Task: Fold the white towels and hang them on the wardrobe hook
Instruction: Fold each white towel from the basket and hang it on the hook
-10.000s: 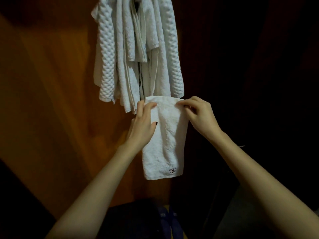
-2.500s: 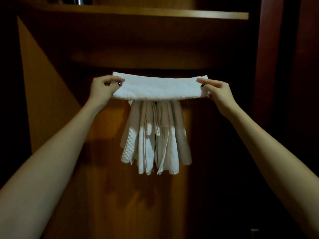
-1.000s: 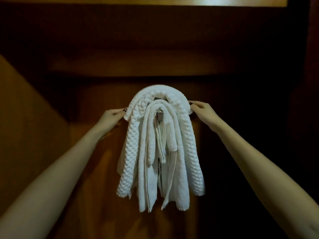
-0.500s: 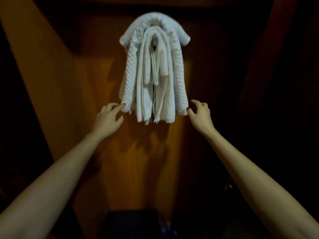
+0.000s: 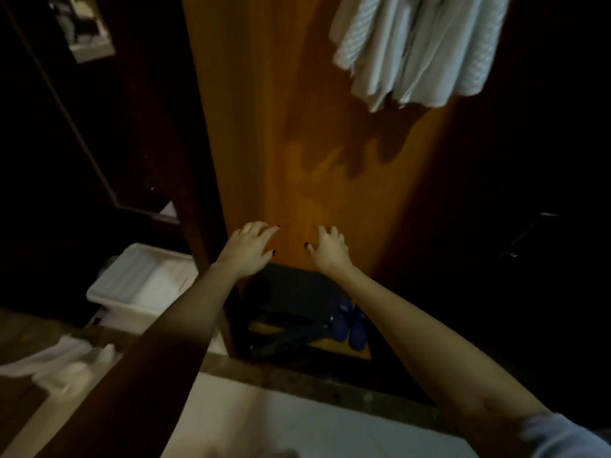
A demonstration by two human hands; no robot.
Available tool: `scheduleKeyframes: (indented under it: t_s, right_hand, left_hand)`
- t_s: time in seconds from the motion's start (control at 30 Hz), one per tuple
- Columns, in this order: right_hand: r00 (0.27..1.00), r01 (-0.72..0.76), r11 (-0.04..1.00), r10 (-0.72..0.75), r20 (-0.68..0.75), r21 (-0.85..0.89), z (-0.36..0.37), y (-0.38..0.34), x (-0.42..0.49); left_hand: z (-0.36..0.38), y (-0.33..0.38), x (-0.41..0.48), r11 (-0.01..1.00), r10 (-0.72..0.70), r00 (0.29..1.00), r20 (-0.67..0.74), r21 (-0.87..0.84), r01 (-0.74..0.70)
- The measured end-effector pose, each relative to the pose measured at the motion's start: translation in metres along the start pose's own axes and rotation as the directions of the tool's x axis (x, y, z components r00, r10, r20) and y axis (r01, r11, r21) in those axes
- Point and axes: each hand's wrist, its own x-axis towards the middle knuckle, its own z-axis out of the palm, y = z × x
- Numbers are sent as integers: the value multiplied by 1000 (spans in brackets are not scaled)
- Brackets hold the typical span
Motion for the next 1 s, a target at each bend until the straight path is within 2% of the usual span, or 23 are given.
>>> scheduleKeyframes:
  t_s: [0.23, 0.4, 0.57, 0.77, 1.0]
  right_hand:
    - [963, 44, 997, -27, 268, -59, 155, -66, -13]
    - [888, 54, 994, -4, 460, -97, 263, -137, -16]
    - [851, 194, 971, -94, 516, -143, 363, -229, 4]
    - [732, 382, 921, -253, 633, -74, 485, -337, 37]
    - [620, 509, 860, -331, 712, -43, 649, -398, 106]
  left_hand:
    - [91, -113, -106, 986, -149, 984, 102, -65, 156]
    - [132, -219, -191, 925, -343, 916, 208, -94, 368]
    - [162, -329, -256, 850, -472, 847, 242, -128, 511]
    - [202, -456, -310, 719, -632, 724, 276, -140, 681]
    - [297, -612, -340, 602, -741, 604, 294, -109, 791]
